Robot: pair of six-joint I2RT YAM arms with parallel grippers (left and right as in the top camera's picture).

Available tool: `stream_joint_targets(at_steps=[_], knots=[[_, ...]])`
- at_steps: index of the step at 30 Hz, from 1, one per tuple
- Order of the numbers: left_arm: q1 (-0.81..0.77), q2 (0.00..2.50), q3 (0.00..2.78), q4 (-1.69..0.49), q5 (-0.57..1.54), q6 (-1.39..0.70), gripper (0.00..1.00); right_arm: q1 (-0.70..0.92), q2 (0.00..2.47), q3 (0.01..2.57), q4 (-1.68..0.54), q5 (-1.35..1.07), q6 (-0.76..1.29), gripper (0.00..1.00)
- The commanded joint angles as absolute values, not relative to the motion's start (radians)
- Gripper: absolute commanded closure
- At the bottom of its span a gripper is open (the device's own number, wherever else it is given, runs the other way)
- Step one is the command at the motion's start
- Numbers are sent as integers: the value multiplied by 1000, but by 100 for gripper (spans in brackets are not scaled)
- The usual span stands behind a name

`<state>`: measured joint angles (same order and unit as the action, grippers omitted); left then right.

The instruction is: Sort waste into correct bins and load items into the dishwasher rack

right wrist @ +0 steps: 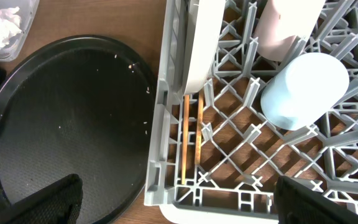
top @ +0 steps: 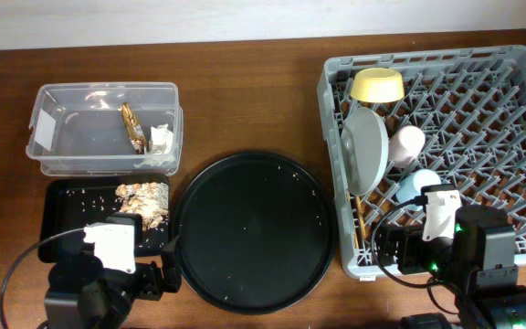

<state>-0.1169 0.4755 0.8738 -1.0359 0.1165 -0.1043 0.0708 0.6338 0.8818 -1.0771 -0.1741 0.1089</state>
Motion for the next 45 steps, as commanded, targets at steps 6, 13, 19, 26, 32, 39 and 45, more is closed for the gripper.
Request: stream_joint_targets(at_steps=[6,13,19,26,32,39,45], knots=[[-118,468,863,-1034,124,-88,1,57,585,873,-1057,-130,109,1],[-118,468,863,-1034,124,-88,1,57,215,580,-700,15,109,1],[-118,468,863,-1034,124,-88,1,57,3,218,-260,12,109,1],[-118,468,863,-1034,124,-88,1,31,3,4,-23,12,82,1],[-118,468,863,-1034,123,-88,1,32,4,6,-81,12,83,1],[-118,468,863,-1034,124,-88,1,32,4,6,-81,12,83,1],[-118,468,863,-1034,123,-88,1,32,4,6,-81,12,83,1]])
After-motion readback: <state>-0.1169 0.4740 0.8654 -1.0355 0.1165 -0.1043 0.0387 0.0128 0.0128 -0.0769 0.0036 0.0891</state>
